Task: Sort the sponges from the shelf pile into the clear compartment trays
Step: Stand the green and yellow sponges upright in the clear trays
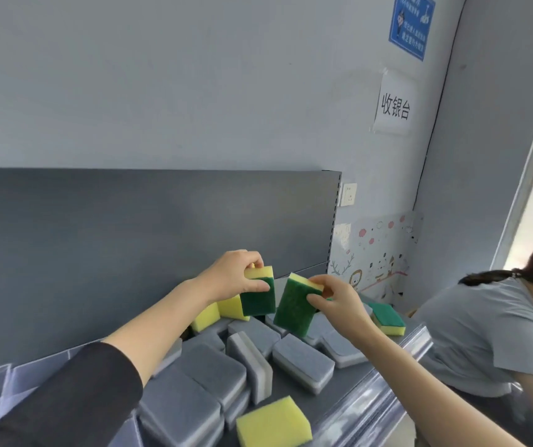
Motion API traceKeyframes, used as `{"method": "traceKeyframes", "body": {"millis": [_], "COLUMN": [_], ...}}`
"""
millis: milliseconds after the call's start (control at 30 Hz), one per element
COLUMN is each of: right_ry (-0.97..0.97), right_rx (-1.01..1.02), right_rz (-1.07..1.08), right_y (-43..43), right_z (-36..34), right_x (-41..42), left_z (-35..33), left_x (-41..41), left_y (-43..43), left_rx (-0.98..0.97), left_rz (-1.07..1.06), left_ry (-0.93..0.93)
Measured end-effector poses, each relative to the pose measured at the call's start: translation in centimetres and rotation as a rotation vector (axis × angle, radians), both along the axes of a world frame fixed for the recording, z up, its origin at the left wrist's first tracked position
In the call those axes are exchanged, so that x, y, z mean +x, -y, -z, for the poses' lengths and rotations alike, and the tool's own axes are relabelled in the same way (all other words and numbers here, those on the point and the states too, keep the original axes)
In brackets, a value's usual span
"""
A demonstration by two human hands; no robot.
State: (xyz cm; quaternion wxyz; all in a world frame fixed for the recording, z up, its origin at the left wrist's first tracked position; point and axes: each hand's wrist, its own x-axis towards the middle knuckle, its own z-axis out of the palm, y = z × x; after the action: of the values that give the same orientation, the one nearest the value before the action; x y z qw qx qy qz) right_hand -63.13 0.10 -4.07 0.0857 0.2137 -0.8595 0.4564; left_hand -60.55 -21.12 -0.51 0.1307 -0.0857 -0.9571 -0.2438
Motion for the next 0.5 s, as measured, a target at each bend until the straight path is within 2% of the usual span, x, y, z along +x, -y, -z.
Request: {"method": "traceKeyframes", "body": {"millis": [500], "right_ry": [-0.020], "right_rx": [-0.002], "right_rz": [-0.225], "right_y": [3.1], "right_z": [0.6], "right_x": [8.1], "left_z": [0.6], "left_x": [14.3], "left_y": [2.5], "left_rx": [-0.021], "left_rz": [-0.268], "left_ry": [-0.023]}}
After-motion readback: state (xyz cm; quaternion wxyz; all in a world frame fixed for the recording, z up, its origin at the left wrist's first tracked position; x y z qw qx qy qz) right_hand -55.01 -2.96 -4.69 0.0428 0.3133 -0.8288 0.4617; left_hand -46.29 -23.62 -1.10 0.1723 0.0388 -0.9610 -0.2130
